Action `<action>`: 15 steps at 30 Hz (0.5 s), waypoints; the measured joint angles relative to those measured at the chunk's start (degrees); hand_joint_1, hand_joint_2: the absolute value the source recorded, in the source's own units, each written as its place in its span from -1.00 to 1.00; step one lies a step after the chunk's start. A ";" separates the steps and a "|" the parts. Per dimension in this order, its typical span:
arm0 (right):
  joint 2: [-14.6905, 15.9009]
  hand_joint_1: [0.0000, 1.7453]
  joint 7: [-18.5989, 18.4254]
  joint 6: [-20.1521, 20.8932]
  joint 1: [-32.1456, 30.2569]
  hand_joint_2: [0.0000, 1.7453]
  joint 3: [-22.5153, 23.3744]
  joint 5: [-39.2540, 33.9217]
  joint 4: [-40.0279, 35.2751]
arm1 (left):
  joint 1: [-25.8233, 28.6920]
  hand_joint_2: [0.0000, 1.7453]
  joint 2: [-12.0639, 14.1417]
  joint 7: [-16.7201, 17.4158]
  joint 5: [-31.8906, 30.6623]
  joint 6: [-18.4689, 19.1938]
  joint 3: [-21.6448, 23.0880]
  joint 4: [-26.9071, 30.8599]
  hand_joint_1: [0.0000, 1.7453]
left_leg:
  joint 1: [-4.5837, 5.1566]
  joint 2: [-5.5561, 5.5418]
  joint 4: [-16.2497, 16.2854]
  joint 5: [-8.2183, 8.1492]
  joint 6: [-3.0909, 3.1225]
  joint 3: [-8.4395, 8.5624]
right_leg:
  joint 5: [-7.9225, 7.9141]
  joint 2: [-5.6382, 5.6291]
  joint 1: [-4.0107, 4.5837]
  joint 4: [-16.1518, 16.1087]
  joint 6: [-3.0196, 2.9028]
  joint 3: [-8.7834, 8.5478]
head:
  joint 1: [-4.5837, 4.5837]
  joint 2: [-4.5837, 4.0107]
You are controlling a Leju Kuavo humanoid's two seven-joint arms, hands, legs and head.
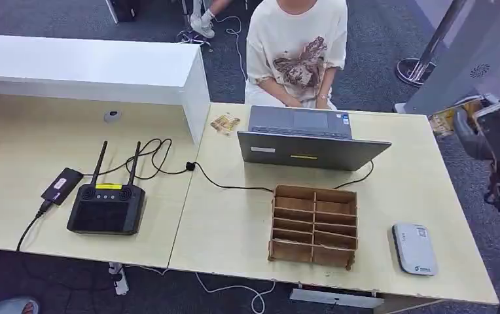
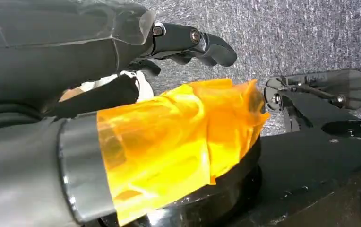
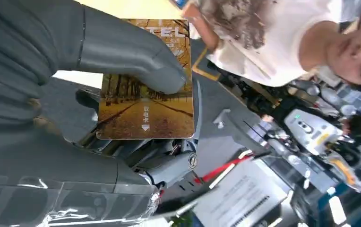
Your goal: Pass the card to the sensor for recognition and then transmit it.
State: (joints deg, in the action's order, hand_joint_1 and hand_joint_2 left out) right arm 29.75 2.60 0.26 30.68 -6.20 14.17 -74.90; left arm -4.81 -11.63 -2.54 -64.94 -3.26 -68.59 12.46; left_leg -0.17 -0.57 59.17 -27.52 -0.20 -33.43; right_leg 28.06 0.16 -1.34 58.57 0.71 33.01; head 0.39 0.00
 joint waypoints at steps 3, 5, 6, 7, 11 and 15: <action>-0.76 1.00 -0.68 -1.07 5.56 1.00 -3.25 3.46 1.61 | -0.27 -1.00 0.00 0.24 -0.09 0.22 0.00 0.00 -1.00 | 0.00 0.02 0.00 0.03 0.03 -0.01 | -0.02 -0.01 0.00 0.02 -0.02 0.00 | 0.00 0.00; -1.58 1.00 -1.40 -1.35 9.44 1.00 -5.89 6.32 2.93 | -0.50 -1.00 -0.02 0.46 -0.35 0.29 0.04 0.00 -1.00 | -0.01 0.02 0.00 0.04 0.01 0.02 | -0.02 -0.02 0.01 0.03 -0.03 0.01 | 0.00 0.00; -2.20 1.00 -1.47 -1.48 11.27 1.00 -7.47 7.70 3.80 | -0.58 -1.00 -0.02 0.52 -0.46 0.31 0.09 0.00 -1.00 | -0.01 0.02 0.00 0.05 0.00 0.01 | -0.03 -0.02 0.01 0.05 -0.03 0.01 | 0.02 0.00; -2.89 1.00 -1.60 -1.62 13.07 1.00 -8.84 8.81 4.53 | -0.63 -1.00 -0.02 0.59 -0.52 0.33 0.13 0.00 -1.00 | -0.01 0.02 0.00 0.05 0.00 0.02 | -0.04 -0.02 0.01 0.05 -0.05 0.02 | -0.02 0.00; -5.66 1.00 -3.04 -1.73 19.27 1.00 -14.74 14.56 7.78 | -0.87 -1.00 -0.13 0.94 -1.03 0.68 0.20 0.00 -1.00 | -0.04 -0.01 0.00 0.10 -0.07 0.02 | -0.04 0.00 0.03 0.06 -0.06 0.04 | 0.00 0.00; -7.50 1.00 -3.50 -1.81 22.36 1.00 -18.24 15.71 9.90 | -1.09 -1.00 -0.33 1.31 -1.05 0.70 0.26 0.00 -1.00 | -0.04 -0.12 0.00 0.11 -0.07 -0.01 | -0.04 0.12 0.04 0.06 -0.06 0.03 | 0.02 0.00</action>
State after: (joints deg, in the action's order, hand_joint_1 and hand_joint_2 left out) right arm 22.25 -0.90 -1.55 53.04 -24.44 29.88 -65.00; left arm -5.91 -11.96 -1.22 -65.99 -2.56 -68.32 12.46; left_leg -0.21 -0.69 59.17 -27.41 -0.27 -33.44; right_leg 28.02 0.29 -1.30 58.63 0.65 33.04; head 0.42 0.00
